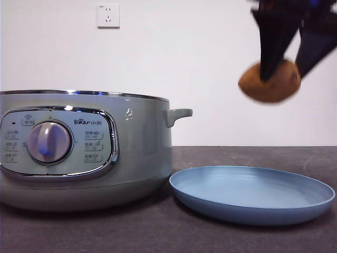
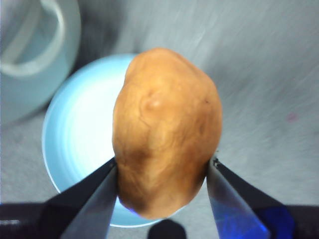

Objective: Take the potato out from the steamer,put the potato on the plate,close the lid

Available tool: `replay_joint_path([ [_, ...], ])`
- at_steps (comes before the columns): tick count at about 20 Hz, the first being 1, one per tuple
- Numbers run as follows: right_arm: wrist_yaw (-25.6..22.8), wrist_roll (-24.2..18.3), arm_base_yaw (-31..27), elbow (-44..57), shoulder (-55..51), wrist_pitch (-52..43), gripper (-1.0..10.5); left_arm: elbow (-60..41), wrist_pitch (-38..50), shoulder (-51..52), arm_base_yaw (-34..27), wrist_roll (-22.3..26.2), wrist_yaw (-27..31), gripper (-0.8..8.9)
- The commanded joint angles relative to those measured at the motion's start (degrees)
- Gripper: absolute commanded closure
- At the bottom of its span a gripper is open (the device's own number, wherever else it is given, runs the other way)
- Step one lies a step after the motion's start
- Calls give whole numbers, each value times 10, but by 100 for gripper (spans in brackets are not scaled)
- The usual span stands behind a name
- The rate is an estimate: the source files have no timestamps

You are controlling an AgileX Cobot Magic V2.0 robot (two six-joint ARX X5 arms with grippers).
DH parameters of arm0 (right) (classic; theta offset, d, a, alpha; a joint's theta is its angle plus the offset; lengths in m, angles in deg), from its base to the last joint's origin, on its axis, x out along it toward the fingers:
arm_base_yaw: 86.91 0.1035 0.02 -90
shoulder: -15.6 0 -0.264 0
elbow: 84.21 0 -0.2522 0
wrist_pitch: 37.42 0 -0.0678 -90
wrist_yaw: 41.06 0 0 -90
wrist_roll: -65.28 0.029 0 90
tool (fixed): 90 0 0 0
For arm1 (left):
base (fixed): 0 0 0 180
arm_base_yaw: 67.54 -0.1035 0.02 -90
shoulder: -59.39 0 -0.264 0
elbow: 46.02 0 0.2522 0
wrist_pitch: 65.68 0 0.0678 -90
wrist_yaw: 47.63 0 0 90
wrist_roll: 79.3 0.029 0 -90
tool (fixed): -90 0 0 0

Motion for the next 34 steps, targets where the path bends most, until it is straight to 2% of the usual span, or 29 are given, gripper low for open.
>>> replay_joint_path([
  [1,21,18,1,47,-1,-48,959,5,31,0,0,6,-10,822],
  [9,39,34,1,156,20,-152,959,5,59,-22,0,4,-38,822],
  [13,40,33,1,158,67,-163,959,5,58,-32,0,4,-39,822],
  [16,61,30,2,158,105,-178,959,5,57,-31,0,4,-39,822],
  [20,68,30,5,158,118,-181,953,5,52,-31,0,4,-39,822],
  [21,68,32,5,158,118,-180,914,5,52,-31,0,4,-39,822],
  [22,68,32,5,158,118,-177,828,5,52,-31,0,4,-39,822],
  [24,67,31,5,158,118,-176,588,5,52,-31,0,4,-39,822],
  [25,67,32,5,158,118,-177,504,5,52,-31,0,4,-39,822],
  [31,64,32,5,157,107,-177,504,5,53,-32,0,4,-39,822],
  [34,64,38,5,156,67,-176,506,5,54,-36,0,4,-39,822],
])
